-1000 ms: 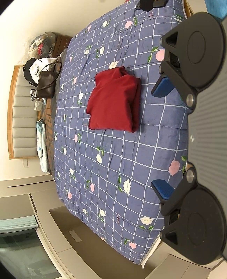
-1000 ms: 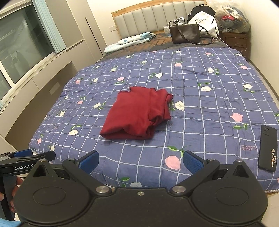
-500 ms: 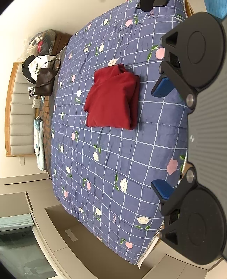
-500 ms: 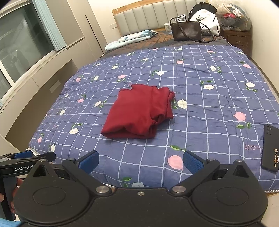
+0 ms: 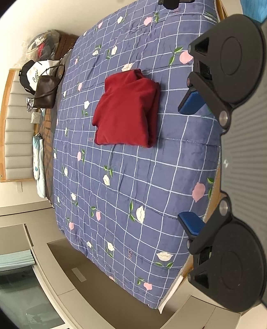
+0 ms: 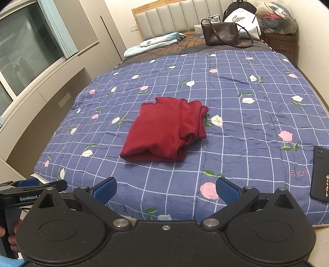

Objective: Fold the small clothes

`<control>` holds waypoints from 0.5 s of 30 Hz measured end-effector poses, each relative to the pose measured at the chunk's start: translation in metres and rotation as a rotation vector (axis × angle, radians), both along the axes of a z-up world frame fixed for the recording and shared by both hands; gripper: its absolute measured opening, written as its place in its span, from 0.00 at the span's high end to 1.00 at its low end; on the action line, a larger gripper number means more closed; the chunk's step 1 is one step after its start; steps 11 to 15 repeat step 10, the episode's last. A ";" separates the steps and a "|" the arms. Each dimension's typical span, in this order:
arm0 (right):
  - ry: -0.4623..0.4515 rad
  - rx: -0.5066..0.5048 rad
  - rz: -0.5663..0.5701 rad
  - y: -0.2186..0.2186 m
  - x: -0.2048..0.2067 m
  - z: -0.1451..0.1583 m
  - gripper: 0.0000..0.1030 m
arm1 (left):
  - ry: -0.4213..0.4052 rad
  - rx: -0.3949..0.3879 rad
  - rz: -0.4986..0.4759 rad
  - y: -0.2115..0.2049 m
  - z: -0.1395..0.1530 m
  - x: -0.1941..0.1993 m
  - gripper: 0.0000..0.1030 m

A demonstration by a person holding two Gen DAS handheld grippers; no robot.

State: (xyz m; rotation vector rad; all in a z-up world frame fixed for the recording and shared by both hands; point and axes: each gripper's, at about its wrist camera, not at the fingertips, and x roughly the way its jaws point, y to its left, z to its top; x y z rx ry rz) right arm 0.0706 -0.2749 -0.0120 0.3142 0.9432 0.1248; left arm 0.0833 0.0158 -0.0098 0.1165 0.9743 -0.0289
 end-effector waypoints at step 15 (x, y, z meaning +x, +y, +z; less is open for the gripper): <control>0.011 0.004 0.003 0.001 0.005 -0.002 0.01 | 0.015 -0.004 -0.011 0.000 -0.002 0.003 0.00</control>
